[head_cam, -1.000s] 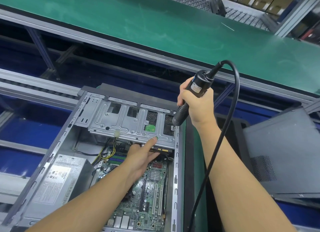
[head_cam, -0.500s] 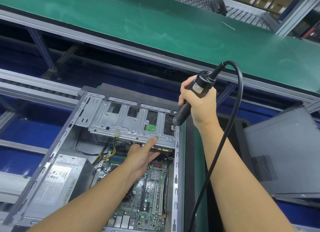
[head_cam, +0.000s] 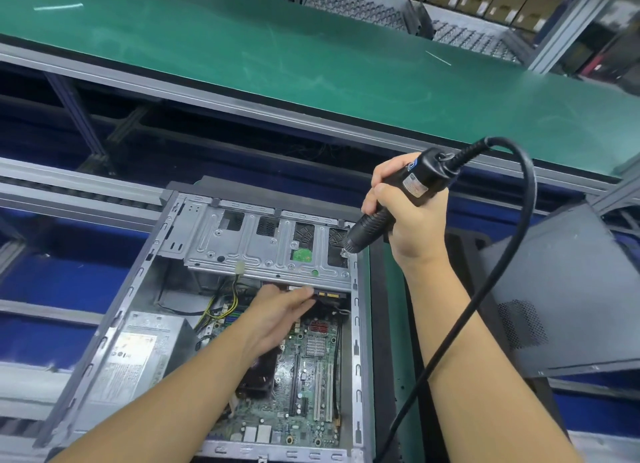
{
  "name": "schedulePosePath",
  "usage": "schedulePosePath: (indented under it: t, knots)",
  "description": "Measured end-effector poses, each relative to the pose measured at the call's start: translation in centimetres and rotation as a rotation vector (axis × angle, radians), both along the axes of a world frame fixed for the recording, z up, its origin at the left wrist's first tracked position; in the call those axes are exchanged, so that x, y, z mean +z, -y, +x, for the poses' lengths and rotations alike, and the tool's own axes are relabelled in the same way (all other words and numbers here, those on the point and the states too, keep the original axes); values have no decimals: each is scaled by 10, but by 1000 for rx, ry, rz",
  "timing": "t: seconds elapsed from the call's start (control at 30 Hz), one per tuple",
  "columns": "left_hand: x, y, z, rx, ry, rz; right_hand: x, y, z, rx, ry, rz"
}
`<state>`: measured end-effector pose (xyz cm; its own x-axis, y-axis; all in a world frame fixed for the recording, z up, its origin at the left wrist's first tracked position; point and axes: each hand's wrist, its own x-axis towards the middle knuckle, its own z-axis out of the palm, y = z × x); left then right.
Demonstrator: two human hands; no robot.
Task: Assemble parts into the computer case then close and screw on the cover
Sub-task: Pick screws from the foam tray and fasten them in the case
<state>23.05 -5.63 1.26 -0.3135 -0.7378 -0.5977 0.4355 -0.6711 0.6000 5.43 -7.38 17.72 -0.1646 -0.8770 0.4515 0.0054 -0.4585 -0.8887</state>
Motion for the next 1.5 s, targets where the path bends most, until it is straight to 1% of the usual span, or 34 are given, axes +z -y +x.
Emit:
schedulePosePath:
  t: [0.13, 0.3, 0.4, 0.53, 0.77, 0.87, 0.93, 1.03, 1.13, 1.2, 1.23, 1.3, 1.33, 1.43, 1.5]
  knots:
    - [2, -4, 1, -14, 40, -29, -2, -17, 10, -21, 33, 7]
    - [1, -1, -1, -18, 70, -18, 2, -39, 17, -94, 38, 19]
    - [4, -4, -3, -17, 67, -14, 7, -50, 22, -122, 58, 17]
    - [5, -5, 0, -54, 43, 5, 6, -60, 32, -142, 29, 11]
    - [12, -10, -3, -73, 84, 4, 10, -78, 43, -191, 44, 21]
    - [13, -15, 1, -158, 107, -12, 11, -85, 46, -213, 39, 27]
    - [15, -21, 5, -229, 171, -15, 12, -89, 48, -218, 31, 20]
    - [26, -30, 15, -384, 332, -27, 13, -94, 54, -182, 24, 1]
    - [37, -33, 28, -495, 363, -69, 15, -99, 59, -119, 27, -17]
    - [47, -35, 36, -565, 327, -85, 18, -103, 61, -78, 44, -41]
    - [55, -37, 39, -617, 281, -78, 19, -105, 62, -64, 38, -53]
    - [71, -47, 39, -706, 126, -53, 19, -108, 60, -36, 10, -73]
    - [78, -52, 37, -712, 40, -40, 19, -110, 59, -31, -20, -75]
    - [106, -66, 26, -574, -166, -15, 16, -117, 57, 4, -104, -26]
    - [122, -77, 9, -419, -191, -23, 15, -125, 54, 42, -177, -20]
